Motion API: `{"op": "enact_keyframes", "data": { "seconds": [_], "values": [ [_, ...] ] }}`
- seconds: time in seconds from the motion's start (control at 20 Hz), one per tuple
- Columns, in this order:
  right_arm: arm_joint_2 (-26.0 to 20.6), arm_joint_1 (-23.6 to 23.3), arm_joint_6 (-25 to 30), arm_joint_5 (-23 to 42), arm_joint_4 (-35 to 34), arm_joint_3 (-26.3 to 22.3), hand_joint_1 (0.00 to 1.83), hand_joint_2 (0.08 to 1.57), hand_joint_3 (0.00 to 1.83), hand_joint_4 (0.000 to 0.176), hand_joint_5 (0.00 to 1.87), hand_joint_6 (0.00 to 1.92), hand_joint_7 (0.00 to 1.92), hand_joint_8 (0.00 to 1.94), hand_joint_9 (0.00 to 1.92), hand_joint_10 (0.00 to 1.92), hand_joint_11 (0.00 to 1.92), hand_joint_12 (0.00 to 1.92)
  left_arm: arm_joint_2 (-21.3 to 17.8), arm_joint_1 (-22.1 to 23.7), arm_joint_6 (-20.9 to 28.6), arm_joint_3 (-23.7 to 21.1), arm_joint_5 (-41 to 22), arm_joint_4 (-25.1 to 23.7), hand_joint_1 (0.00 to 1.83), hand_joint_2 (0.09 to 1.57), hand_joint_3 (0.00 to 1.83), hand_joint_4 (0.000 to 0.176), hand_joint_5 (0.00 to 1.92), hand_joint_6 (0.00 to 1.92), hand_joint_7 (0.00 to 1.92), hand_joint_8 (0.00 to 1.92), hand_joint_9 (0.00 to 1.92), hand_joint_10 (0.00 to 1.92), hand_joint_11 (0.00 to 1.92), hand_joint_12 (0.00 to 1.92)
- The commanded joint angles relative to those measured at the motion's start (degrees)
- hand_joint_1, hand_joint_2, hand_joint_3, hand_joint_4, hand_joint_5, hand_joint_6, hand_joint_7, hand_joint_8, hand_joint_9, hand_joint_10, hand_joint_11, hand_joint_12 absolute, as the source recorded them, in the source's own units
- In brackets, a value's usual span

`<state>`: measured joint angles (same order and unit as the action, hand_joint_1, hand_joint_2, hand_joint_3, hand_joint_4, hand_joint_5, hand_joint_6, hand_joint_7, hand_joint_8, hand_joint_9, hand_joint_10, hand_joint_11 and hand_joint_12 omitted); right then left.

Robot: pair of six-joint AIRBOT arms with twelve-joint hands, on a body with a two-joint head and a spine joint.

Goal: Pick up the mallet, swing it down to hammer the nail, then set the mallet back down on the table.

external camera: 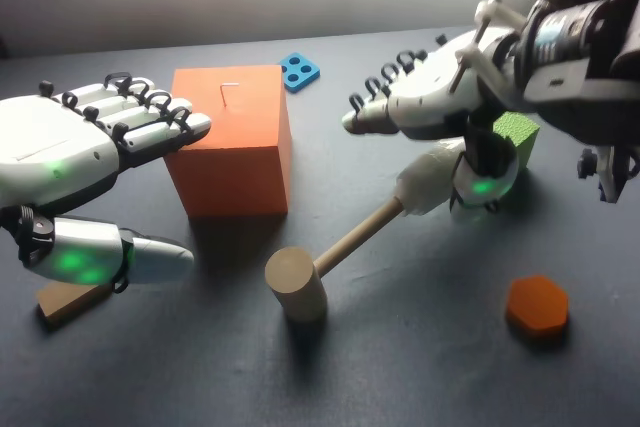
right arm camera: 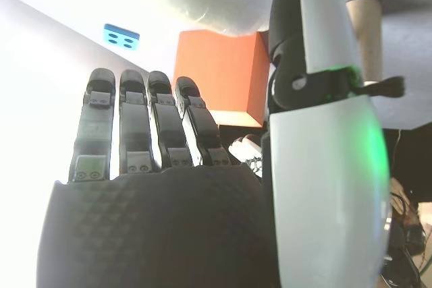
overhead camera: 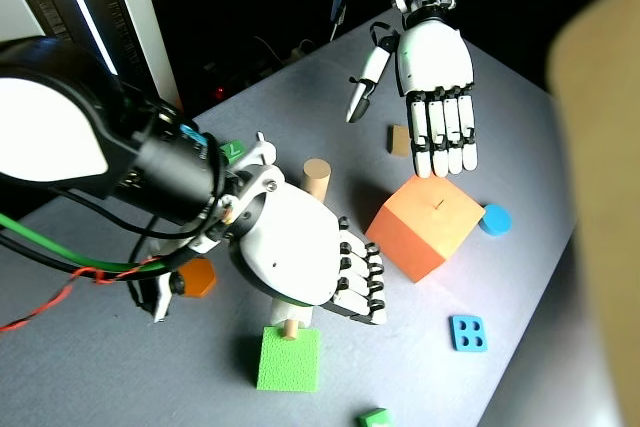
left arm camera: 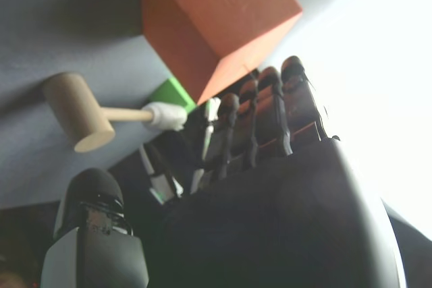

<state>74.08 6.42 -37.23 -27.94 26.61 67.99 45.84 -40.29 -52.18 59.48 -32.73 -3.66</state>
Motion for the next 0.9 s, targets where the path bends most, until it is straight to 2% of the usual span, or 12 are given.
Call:
{"op": "enact_keyframes", "data": {
  "seconds": [0.0, 0.1, 0.25, 0.6, 0.85],
  "values": [
    [-0.1, -0.2, -0.8, 3.6, 0.8, 0.2, 1.16, 0.94, 0.02, 0.000, 0.00, 0.00, 0.00, 0.00, 0.00, 0.00, 0.00, 0.00, 0.1, 0.2, 0.2, 0.4, -6.4, 0.8, 0.08, 1.09, 0.01, 0.000, 0.00, 0.00, 0.00, 0.00, 0.00, 0.00, 0.00, 0.00],
    [0.2, 0.2, -4.9, 4.2, -4.2, 1.0, 1.16, 0.90, 0.00, 0.000, 0.00, 0.00, 0.00, 0.00, 0.00, 0.00, 0.00, 0.00, 0.6, 0.2, 0.2, 0.8, -6.4, 0.8, 0.08, 1.09, 0.01, 0.000, 0.00, 0.00, 0.00, 0.00, 0.00, 0.00, 0.00, 0.00],
    [0.7, 0.9, -5.8, 5.6, -4.7, 2.1, 1.10, 0.90, 0.00, 0.000, 0.00, 0.00, 0.00, 0.00, 0.00, 0.00, 0.00, 0.00, 1.1, 0.0, 0.2, 1.3, -6.4, 0.8, 0.05, 1.10, 0.00, 0.000, 0.00, 0.00, 0.00, 0.00, 0.00, 0.00, 0.00, 0.00],
    [3.8, 3.1, -9.0, 6.2, -7.4, 7.0, 1.11, 0.92, 0.01, 0.000, 0.00, 0.00, 0.00, 0.00, 0.00, 0.00, 0.00, 0.00, 2.2, 0.0, 0.2, 2.6, -6.4, 1.0, 0.02, 1.10, 0.00, 0.000, 0.00, 0.00, 0.00, 0.00, 0.00, 0.00, 0.00, 0.00],
    [4.9, 4.4, -10.7, 7.3, -7.4, 8.3, 1.13, 0.92, 0.00, 0.000, 0.00, 0.00, 0.00, 0.00, 0.00, 0.00, 0.00, 0.00, 2.9, 0.0, 0.2, 3.0, -6.3, 1.0, 0.03, 1.11, 0.00, 0.000, 0.00, 0.00, 0.00, 0.00, 0.00, 0.00, 0.00, 0.00]
  ]
}}
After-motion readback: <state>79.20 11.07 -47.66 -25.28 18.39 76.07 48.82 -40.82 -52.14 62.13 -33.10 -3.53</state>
